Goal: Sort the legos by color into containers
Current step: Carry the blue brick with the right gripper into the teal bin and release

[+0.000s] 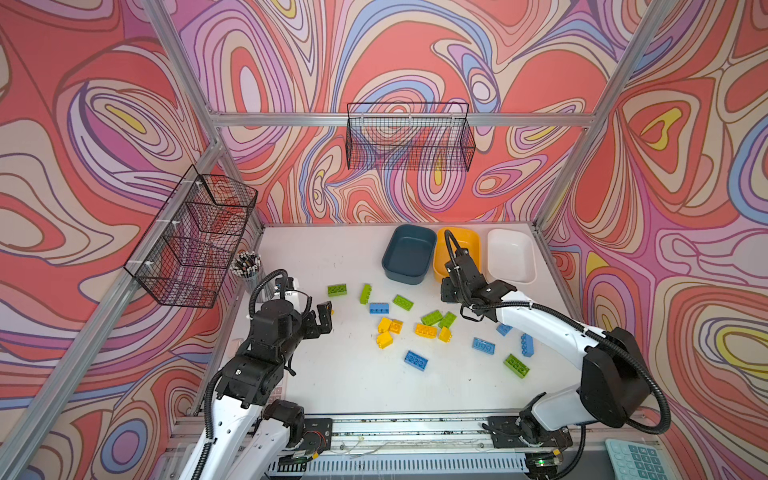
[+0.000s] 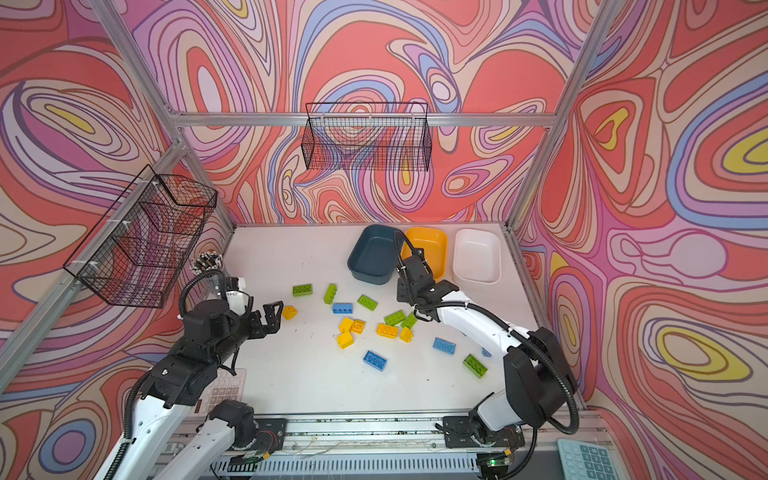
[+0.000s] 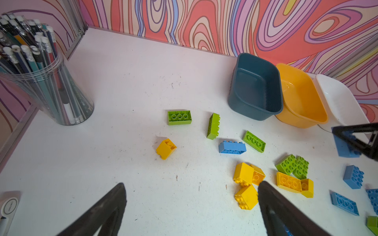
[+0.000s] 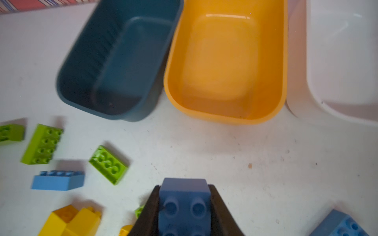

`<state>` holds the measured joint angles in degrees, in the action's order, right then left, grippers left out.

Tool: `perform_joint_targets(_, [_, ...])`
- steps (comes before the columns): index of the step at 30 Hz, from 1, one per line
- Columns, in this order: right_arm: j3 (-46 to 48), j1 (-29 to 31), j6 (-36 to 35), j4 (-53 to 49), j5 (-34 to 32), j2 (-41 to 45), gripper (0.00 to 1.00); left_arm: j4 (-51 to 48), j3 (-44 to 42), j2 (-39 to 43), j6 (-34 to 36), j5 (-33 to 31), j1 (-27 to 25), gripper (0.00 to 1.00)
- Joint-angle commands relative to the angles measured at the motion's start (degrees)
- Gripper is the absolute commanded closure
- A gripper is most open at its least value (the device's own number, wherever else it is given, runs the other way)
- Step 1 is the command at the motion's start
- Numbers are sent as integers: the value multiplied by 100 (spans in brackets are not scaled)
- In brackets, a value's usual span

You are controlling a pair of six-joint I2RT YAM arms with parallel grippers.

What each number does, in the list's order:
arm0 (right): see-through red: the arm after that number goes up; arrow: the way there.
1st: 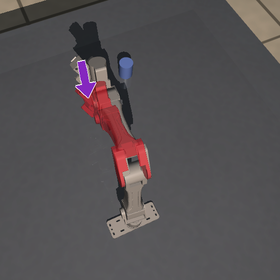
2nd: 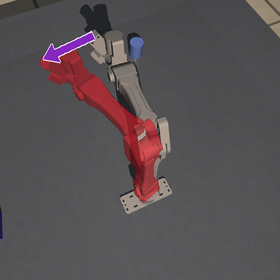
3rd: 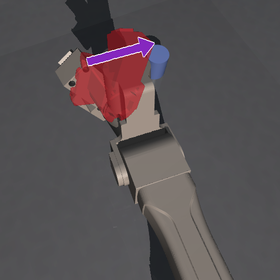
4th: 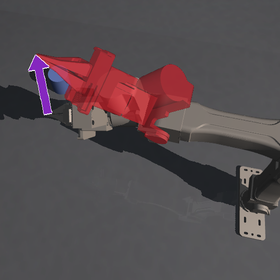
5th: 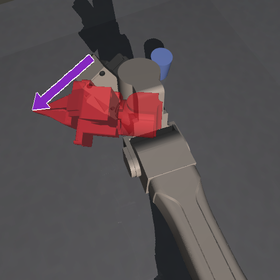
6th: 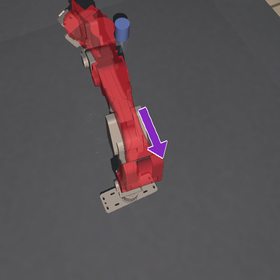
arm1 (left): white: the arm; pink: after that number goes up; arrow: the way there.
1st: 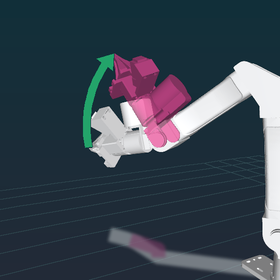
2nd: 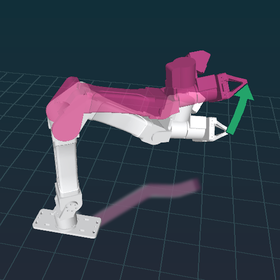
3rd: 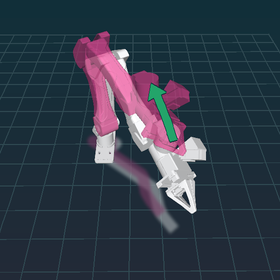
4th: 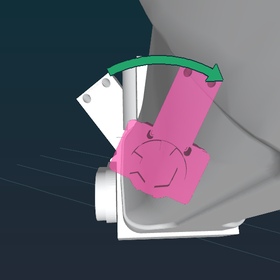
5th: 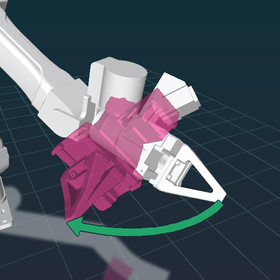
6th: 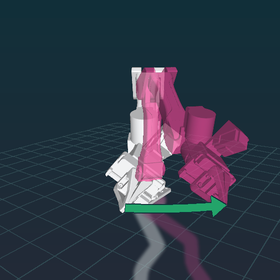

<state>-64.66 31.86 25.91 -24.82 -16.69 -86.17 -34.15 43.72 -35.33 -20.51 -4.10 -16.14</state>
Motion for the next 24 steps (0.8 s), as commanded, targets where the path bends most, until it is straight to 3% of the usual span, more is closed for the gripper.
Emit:
perform_joint_targets(1, [-688,5,-362,13,366,-464,77,-151,92,-61,83,-8,-6,0])
perform_joint_targets(9, [-2712,-107,-463,294,1122,-2207,77,-144,84,-173,94,175,-10,1])
perform_joint_targets(14, [-3787,-196,-646,262,1151,-3220,77,-128,84,-284,83,349,-11,2])
perform_joint_targets(20, [-4591,-305,-557,234,1352,-4058,74,-120,84,-338,100,383,-4,3])
perform_joint_targets(24, [-4921,-350,-526,177,1421,-4306,66,-129,75,-366,100,357,-11,2])
